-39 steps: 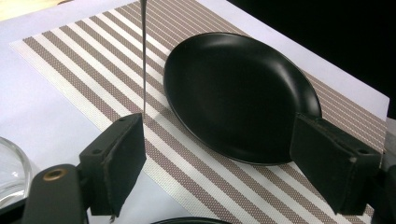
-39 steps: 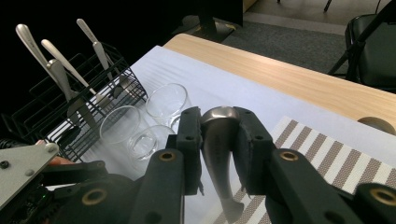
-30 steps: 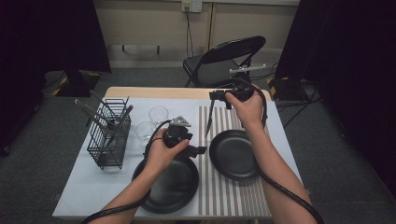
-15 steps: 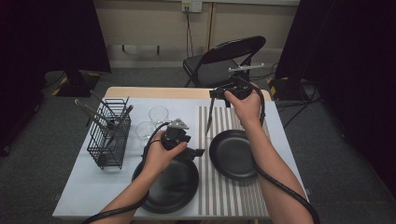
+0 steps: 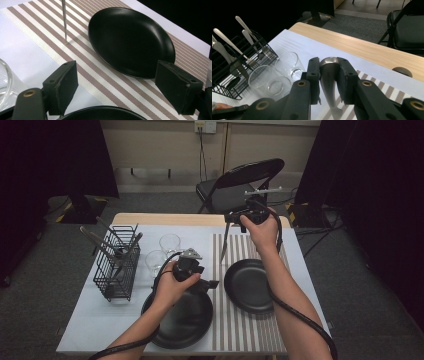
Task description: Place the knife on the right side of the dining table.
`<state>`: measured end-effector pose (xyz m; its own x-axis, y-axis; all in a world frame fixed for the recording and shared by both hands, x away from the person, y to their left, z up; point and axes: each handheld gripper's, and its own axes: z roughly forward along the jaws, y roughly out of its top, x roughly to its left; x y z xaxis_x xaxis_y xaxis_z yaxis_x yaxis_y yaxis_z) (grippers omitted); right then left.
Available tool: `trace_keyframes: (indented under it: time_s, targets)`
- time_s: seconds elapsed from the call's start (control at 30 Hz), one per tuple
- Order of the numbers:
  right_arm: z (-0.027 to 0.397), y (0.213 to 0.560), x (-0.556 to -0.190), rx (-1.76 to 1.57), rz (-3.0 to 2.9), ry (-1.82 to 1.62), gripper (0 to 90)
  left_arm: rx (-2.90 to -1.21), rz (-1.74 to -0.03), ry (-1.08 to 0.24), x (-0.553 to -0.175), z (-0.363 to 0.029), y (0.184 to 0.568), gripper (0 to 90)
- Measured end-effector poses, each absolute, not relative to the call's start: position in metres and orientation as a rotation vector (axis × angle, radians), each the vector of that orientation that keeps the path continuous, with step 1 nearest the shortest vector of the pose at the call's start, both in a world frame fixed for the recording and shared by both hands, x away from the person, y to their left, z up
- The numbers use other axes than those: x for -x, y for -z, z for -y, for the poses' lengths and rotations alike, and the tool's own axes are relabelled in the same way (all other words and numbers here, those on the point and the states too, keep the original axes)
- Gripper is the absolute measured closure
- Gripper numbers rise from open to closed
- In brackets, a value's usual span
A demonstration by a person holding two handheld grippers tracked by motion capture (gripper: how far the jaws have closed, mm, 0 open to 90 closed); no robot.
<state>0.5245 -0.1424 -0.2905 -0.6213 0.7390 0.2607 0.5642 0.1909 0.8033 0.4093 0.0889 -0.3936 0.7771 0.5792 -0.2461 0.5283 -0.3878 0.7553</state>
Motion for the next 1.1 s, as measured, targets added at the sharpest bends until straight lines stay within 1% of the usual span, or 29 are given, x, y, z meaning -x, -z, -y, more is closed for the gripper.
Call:
trace_keyframes:
  time_s: [0.53, 1.1]
  targets:
    - [0.142, 0.294, -0.533, -1.271, -2.252, -1.383, 73.6, -2.071, -0.833, -0.067, -0.411, -0.090, 0.396, 18.0]
    - [0.158, 0.297, -0.534, -1.309, -2.234, -1.394, 73.3, -2.084, -0.839, -0.080, -0.419, -0.081, 0.400, 17.8]
